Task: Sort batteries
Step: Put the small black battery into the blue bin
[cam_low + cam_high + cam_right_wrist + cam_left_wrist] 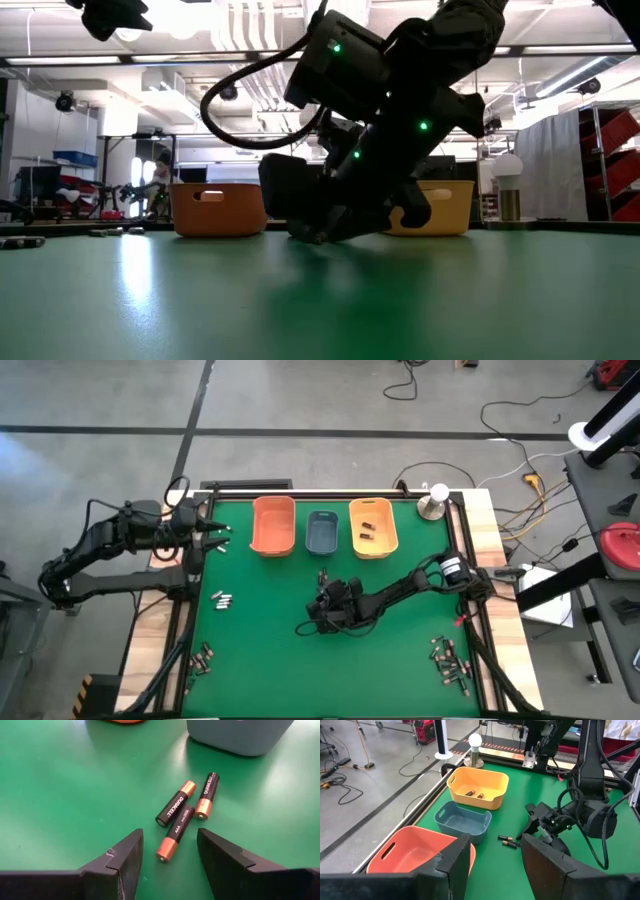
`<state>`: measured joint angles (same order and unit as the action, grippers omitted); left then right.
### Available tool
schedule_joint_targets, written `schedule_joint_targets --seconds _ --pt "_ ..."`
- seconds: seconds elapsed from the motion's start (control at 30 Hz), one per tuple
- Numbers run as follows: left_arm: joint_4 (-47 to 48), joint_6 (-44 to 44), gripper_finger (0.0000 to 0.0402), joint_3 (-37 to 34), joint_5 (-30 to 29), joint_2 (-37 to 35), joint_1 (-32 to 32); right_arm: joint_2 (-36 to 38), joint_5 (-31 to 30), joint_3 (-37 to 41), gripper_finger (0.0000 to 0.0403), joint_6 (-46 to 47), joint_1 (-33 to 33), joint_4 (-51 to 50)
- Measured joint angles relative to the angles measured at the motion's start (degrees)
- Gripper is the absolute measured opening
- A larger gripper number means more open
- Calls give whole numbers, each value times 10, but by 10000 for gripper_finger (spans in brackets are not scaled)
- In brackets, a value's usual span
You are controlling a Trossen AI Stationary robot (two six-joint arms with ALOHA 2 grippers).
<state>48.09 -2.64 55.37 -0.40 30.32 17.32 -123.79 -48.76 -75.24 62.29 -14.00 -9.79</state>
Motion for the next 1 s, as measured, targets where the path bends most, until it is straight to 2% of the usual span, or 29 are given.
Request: schedule_joint_targets --seconds 0.2,0.77,1.0 --pt "0 -5 155 0 0 2 0 -6 -3 0 170 -19 0 -1" --pt "-30 -13 155 0 0 4 0 -7 29 2 52 -42 1 -11" --pt "-30 -13 155 0 0 3 0 1 50 1 37 -44 -1 -33"
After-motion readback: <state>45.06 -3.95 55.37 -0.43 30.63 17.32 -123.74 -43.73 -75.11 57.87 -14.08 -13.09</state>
